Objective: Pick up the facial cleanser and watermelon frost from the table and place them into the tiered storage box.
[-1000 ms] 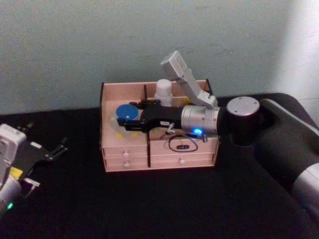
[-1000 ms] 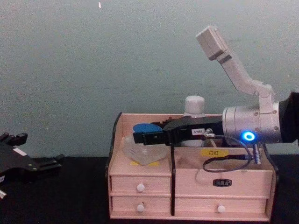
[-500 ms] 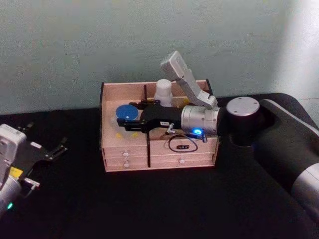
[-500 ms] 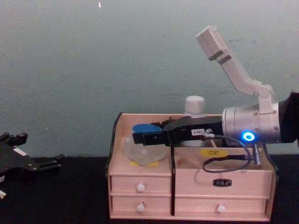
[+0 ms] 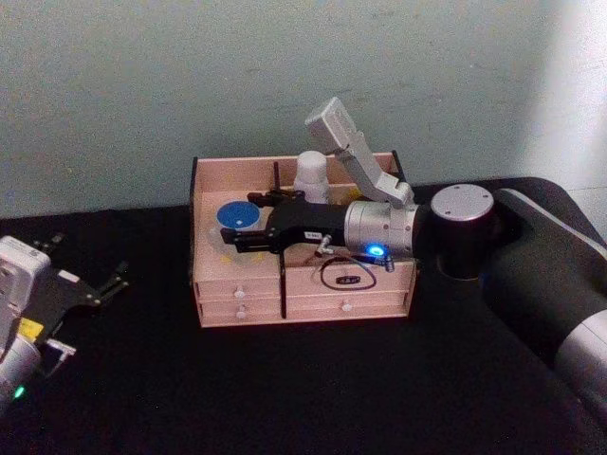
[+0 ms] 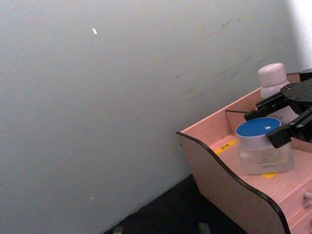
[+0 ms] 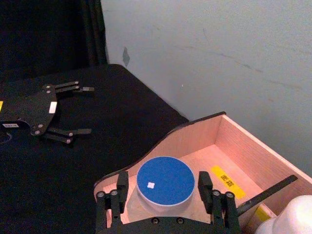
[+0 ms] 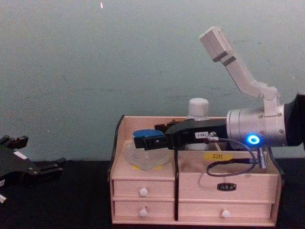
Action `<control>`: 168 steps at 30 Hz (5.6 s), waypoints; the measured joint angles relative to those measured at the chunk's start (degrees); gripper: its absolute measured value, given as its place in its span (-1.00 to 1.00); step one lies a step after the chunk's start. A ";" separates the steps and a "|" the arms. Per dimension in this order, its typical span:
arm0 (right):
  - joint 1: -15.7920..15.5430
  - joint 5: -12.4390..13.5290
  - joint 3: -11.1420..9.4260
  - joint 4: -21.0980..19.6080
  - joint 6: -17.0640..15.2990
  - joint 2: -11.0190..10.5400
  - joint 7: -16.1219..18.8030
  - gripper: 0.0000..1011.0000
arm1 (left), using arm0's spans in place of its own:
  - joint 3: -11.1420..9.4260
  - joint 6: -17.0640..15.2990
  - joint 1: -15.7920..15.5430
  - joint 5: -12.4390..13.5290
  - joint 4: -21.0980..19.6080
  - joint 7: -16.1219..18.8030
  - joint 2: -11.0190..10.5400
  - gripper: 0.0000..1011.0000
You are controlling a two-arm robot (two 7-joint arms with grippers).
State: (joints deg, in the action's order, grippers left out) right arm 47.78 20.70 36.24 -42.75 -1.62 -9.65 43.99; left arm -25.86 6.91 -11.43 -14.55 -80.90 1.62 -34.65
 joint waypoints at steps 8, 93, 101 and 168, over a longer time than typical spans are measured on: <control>0.00 0.00 0.02 0.04 0.00 0.00 0.02 0.98 | 0.00 0.00 0.00 0.00 0.00 0.00 0.00 0.98; -38.22 -19.36 -18.84 -35.34 10.45 -7.41 -58.07 0.98 | 0.00 0.00 0.00 0.00 0.00 0.00 0.00 0.98; -38.24 -19.03 -18.98 -35.50 10.20 -7.35 -57.72 0.98 | 0.00 0.00 0.00 0.00 0.00 0.00 0.00 0.98; -38.12 -19.21 -18.63 -35.35 10.31 -7.46 -57.86 0.98 | 0.00 0.00 0.00 0.00 0.00 0.00 0.00 0.98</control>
State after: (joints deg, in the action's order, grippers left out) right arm 9.67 1.49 17.61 -78.10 8.69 -17.11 -13.87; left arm -25.86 6.91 -11.43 -14.55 -80.90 1.62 -34.65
